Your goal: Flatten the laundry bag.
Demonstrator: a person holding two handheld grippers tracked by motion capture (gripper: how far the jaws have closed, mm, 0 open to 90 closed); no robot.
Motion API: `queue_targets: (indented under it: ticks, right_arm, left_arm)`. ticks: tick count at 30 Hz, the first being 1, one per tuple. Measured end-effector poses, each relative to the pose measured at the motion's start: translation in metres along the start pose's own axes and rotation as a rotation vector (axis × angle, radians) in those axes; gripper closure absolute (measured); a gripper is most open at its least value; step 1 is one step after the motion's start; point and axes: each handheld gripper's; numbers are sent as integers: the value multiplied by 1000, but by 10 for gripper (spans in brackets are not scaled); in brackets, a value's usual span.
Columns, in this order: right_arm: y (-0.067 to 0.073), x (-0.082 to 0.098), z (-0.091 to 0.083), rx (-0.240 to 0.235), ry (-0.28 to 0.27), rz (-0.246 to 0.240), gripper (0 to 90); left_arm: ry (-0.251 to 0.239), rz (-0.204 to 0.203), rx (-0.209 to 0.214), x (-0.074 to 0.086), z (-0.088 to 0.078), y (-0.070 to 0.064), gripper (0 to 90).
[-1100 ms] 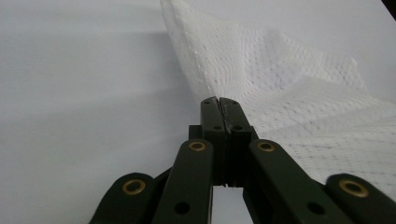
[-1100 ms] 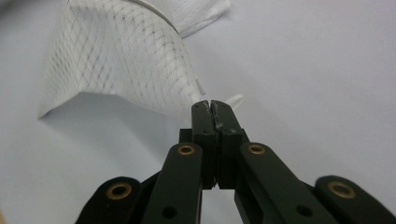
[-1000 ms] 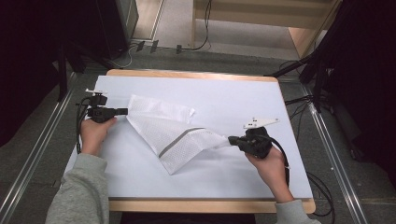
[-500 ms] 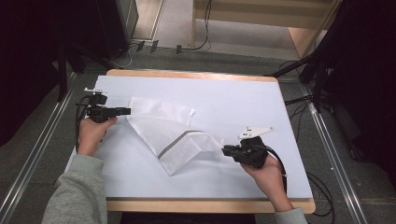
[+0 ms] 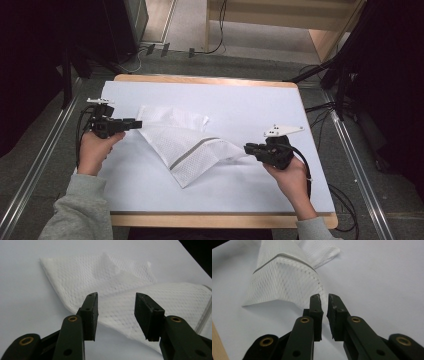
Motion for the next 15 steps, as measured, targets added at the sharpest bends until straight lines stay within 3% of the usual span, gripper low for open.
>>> queue_targets:
  ticks: [10,15]
  right_arm:
    - [-13,-11,26,1,3,-14,800]
    - [-22,-21,46,-6,6,-13,760]
  left_arm:
    - [42,56,6,29,-5,-24,541]
    - [40,74,18,39,-6,-36,533]
Point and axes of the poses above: each handheld gripper's, and its own axes: z roughly forward along the jaws, x roughly out of its underside, y roughly to its left, and after that the axes turned 7 degrees about -z, right-handed
